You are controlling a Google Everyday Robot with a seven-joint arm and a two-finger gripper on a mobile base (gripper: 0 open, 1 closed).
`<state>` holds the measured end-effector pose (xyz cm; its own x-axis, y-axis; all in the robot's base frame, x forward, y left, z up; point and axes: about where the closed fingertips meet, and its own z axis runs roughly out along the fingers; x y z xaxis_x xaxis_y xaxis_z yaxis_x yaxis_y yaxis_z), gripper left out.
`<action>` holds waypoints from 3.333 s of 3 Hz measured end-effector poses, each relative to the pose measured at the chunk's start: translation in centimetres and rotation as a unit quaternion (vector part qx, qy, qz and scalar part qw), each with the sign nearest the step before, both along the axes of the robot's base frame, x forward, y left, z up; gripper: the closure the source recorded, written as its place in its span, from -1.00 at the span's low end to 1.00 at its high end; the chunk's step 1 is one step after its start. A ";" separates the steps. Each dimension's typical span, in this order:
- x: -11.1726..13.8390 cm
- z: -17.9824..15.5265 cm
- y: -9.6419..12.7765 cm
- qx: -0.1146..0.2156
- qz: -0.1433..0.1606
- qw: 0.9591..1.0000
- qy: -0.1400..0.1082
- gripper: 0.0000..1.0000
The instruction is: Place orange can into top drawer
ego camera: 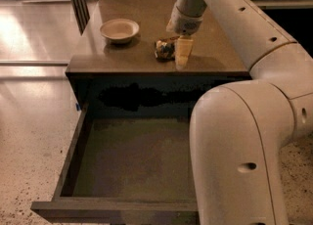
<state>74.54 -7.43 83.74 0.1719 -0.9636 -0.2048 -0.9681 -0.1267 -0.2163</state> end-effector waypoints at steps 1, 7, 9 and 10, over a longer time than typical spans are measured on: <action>0.0 0.0 0.0 0.000 0.000 1.000 0.000 -0.26; -11.2 10.7 -2.1 0.188 -0.035 0.981 -0.035 1.00; -18.1 7.2 -1.3 0.200 -0.051 0.978 0.021 1.00; -18.1 7.2 -1.3 0.200 -0.051 0.978 0.021 1.00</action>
Offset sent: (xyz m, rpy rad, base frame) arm 0.0000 0.0000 0.0000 0.0000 0.0000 0.0000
